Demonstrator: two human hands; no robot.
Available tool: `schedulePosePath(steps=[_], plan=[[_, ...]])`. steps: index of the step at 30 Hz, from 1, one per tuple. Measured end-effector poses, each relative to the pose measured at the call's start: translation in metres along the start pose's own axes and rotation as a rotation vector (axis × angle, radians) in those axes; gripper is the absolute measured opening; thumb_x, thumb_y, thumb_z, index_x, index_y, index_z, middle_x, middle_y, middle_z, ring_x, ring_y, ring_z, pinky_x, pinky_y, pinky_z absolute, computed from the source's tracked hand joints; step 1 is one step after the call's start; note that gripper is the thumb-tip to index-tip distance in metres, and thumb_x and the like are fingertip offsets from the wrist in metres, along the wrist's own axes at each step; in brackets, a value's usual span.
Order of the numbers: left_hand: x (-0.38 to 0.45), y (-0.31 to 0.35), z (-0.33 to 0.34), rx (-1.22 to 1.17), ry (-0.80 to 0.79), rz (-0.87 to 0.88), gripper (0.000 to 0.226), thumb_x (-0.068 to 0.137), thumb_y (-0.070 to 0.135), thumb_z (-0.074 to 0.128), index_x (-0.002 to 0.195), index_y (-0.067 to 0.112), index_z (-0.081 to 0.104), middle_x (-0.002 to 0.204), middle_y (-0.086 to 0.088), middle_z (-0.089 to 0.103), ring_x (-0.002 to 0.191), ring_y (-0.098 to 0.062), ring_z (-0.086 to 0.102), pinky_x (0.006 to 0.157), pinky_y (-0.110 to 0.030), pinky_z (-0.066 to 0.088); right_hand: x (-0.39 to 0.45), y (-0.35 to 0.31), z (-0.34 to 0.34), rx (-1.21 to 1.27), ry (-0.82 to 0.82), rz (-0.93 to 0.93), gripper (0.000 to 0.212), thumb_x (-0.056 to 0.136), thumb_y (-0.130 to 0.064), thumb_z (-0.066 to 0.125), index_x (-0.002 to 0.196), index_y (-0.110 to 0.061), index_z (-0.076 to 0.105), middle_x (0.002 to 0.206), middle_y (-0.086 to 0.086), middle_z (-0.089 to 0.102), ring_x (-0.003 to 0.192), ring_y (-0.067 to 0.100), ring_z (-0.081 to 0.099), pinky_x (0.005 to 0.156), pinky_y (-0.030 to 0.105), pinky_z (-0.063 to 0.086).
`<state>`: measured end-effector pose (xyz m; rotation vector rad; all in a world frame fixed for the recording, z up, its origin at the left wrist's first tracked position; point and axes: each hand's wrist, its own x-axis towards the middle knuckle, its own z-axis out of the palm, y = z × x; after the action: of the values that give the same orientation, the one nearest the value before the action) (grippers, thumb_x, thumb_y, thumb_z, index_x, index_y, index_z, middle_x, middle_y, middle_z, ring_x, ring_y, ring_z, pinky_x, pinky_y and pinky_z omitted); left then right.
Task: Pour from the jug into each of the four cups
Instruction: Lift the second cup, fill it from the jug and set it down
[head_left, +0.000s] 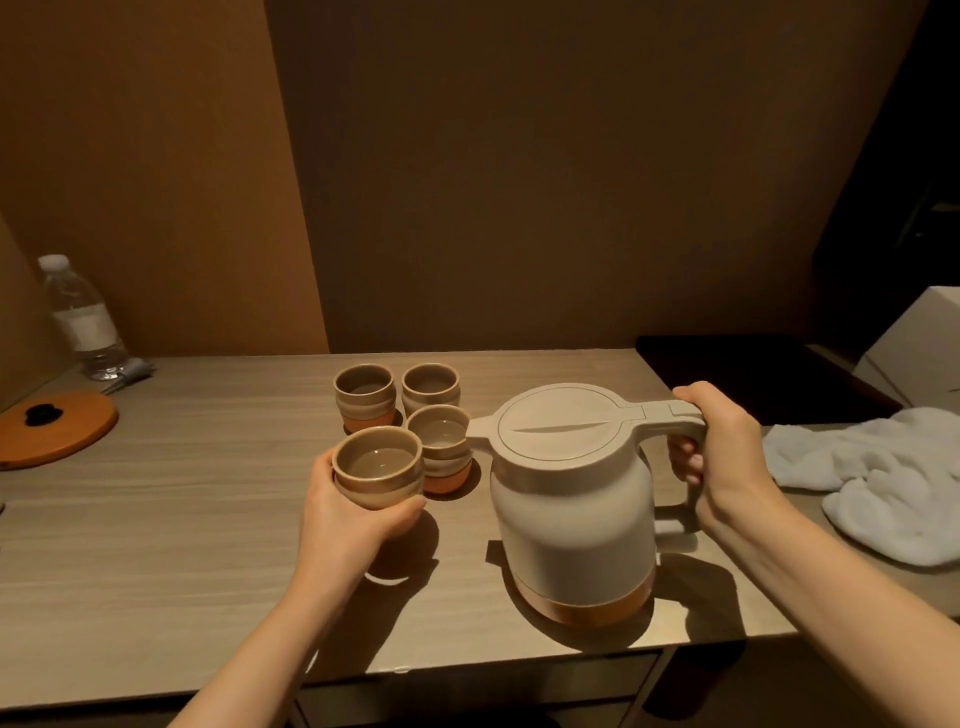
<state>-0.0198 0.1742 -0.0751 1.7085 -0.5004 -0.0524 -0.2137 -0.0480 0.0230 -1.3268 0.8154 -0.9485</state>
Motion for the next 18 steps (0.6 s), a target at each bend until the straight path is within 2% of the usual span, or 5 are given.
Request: schedulePosePath(steps=[5, 10, 18], plan=[[0.025, -0.011, -0.003, 0.016, 0.097, -0.034, 0.092, 0.051, 0.016, 0.094, 0.127, 0.021, 0.042, 0.113, 0.006, 0.056, 0.104, -0.013, 0.056, 0.084, -0.028, 0.046, 0.006, -0.008, 0.006, 0.033, 0.006, 0.007, 0.034, 0.088, -0.026, 0.054, 0.057, -0.013, 0.051, 0.042, -0.005, 0.039, 0.037, 0.007, 0.031, 0.036, 0.019, 0.023], [0.052, -0.026, -0.005, 0.086, 0.163, -0.053, 0.096, 0.051, 0.018, 0.094, 0.13, 0.018, 0.04, 0.12, 0.001, 0.055, 0.109, -0.018, 0.054, 0.088, -0.034, 0.046, 0.011, -0.011, 0.015, 0.017, 0.024, 0.007, 0.033, 0.088, -0.027, 0.054, 0.059, -0.012, 0.052, 0.043, -0.004, 0.04, 0.038, 0.007, 0.032, 0.039, 0.021, 0.024], [0.068, -0.048, 0.0, 0.133, 0.167, -0.067, 0.098, 0.05, 0.018, 0.095, 0.13, 0.015, 0.039, 0.124, -0.006, 0.057, 0.115, -0.025, 0.055, 0.092, -0.038, 0.047, 0.018, -0.01, 0.024, -0.001, 0.016, 0.011, 0.033, 0.087, -0.028, 0.054, 0.058, -0.013, 0.051, 0.048, -0.001, 0.039, 0.041, 0.008, 0.031, 0.041, 0.023, 0.024]])
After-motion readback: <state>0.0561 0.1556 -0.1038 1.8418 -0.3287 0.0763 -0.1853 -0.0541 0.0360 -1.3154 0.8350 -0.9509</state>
